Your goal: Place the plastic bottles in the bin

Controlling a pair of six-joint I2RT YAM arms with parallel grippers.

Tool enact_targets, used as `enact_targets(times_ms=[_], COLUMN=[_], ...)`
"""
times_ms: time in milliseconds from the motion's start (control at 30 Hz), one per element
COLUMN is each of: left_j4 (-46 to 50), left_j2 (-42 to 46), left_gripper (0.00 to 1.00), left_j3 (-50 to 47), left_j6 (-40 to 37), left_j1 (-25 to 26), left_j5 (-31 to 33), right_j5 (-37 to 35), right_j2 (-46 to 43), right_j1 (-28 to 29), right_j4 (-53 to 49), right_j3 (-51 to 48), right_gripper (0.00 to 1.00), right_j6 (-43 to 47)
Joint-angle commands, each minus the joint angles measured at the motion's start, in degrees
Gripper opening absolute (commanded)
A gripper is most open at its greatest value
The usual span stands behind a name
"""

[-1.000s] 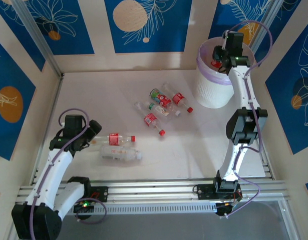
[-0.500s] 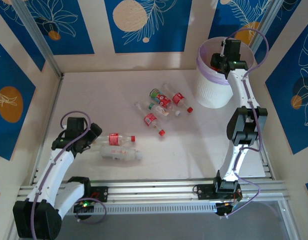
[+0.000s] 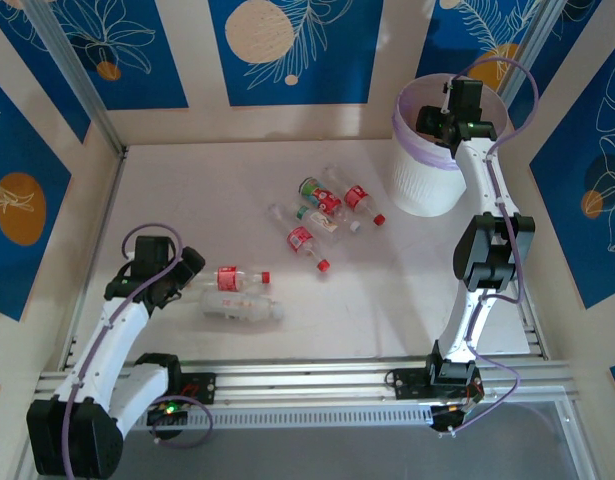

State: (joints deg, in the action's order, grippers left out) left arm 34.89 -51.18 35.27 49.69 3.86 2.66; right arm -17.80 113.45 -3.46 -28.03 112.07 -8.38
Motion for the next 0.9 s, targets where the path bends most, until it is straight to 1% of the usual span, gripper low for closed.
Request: enact_targets(times_ms=[0,233,367,500,700,867], left_j4=[-0.53,-0.64,-1.36,-2.91,-4.73,-6.46], left_j2=[-0.32,-0.83,-1.97,-3.21,-5.31,-7.40], left_gripper=[1.00,1.00,1.00,1.00,1.00,1.00], left_j3=[-0.59,-0.64,-0.79,-0.91,-1.32,-2.57], left_j6=[0.84,0.39,0.46,0.93,2.13,3.44], left_j1=[-0.74,-0.70,-0.72,-0.75,-0.69,-0.68], left_j5=[0.07,-0.11,-0.37,-1.35,-3.47,-5.80], right_j5=[0.85,1.28,1.56,4.37,4.63,6.24], right_j2=[0.07,-0.52,-3.19,-5.71,-10.84,-14.28], right_j1=[-0.40,-0.27,0.21,0.37,2.47,4.87], right_j4=[-1.36,-2.51,-2.50,-5.44,-6.30,-9.05], right_j3=[2.58,4.53,4.82,7.13,8.11,8.60], right_gripper=[0.74,0.77,0.79,0.81,0.82,0.83], right_j6=[-0.06,0.21,0.54,0.93,4.21,6.45])
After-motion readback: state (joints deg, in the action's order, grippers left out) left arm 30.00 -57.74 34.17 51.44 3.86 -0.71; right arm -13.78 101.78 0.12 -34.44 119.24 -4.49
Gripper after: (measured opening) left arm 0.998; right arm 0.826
